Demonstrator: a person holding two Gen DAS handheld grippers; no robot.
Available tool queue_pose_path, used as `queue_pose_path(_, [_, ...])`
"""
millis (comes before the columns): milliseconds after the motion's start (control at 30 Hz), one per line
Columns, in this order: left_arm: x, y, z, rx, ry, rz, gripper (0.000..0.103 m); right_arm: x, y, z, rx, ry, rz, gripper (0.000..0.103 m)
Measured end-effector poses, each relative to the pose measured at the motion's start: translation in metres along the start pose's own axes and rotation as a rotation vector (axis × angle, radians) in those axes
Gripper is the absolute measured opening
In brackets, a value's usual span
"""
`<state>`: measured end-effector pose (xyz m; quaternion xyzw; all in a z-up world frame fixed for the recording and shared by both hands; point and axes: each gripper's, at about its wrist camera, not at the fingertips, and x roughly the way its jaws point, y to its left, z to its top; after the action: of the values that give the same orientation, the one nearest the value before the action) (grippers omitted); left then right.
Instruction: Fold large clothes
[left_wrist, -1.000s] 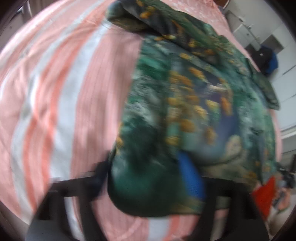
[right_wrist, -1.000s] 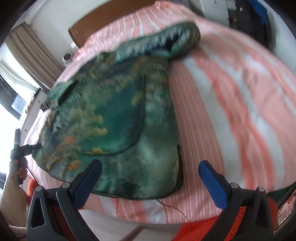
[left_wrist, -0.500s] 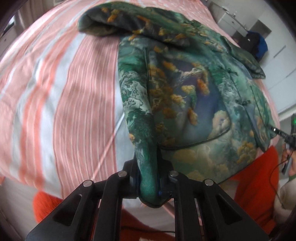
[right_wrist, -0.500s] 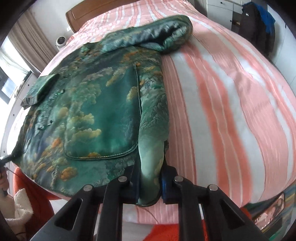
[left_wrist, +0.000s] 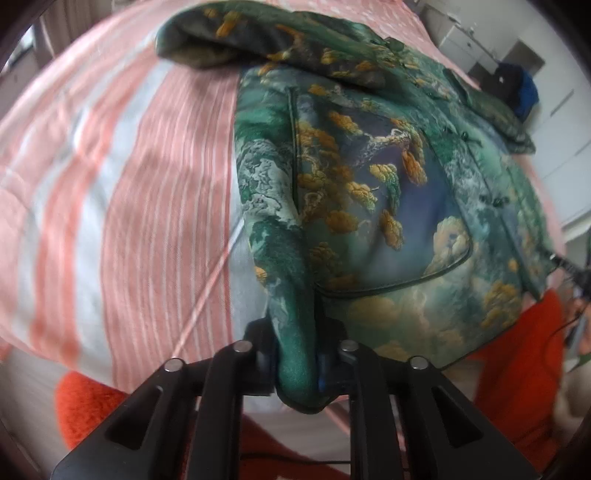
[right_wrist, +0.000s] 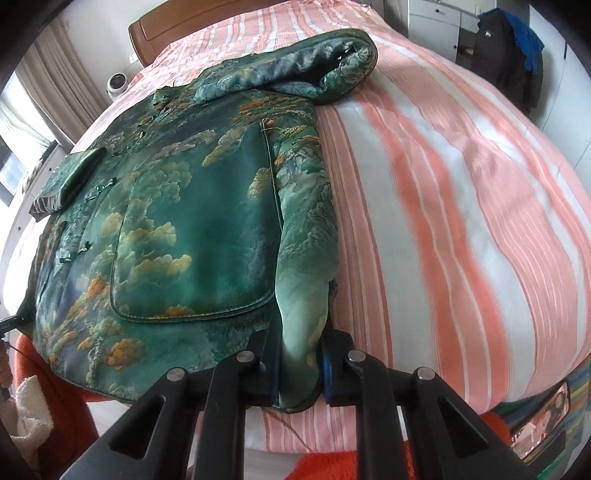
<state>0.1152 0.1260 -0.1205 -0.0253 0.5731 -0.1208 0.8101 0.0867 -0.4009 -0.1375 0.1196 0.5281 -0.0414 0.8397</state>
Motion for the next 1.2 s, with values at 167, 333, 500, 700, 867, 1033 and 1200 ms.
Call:
queue_pose_path(167, [-0.039, -0.028, 0.008, 0.181, -0.065, 0.233, 0.050, -0.016, -0.002, -0.003, 0.081, -0.056, -0.033, 0.069])
queue_pose_path(333, [-0.086, -0.072, 0.056, 0.396, -0.275, 0.338, 0.095, -0.061, 0.016, -0.015, 0.052, -0.226, -0.113, 0.072])
queue_pose_path(500, [-0.027, -0.116, 0.128, 0.608, -0.267, 0.361, 0.100, -0.070, 0.054, -0.025, 0.014, -0.275, -0.048, 0.074])
queue_pose_path(700, [0.081, -0.121, 0.188, 0.571, -0.122, 0.405, 0.097, -0.060, 0.110, -0.046, -0.127, -0.242, -0.024, 0.074])
queue_pose_path(867, [0.057, -0.070, 0.216, 0.259, -0.176, 0.239, 0.014, -0.065, 0.135, -0.079, -0.221, -0.258, -0.020, 0.074])
queue_pose_path(1033, [-0.027, 0.007, 0.212, 0.016, -0.348, 0.205, 0.013, -0.074, 0.146, -0.086, -0.266, -0.316, 0.005, 0.074])
queue_pose_path(1200, [-0.086, 0.137, 0.187, -0.336, -0.434, 0.252, 0.013, -0.081, 0.159, -0.086, -0.285, -0.367, 0.046, 0.074])
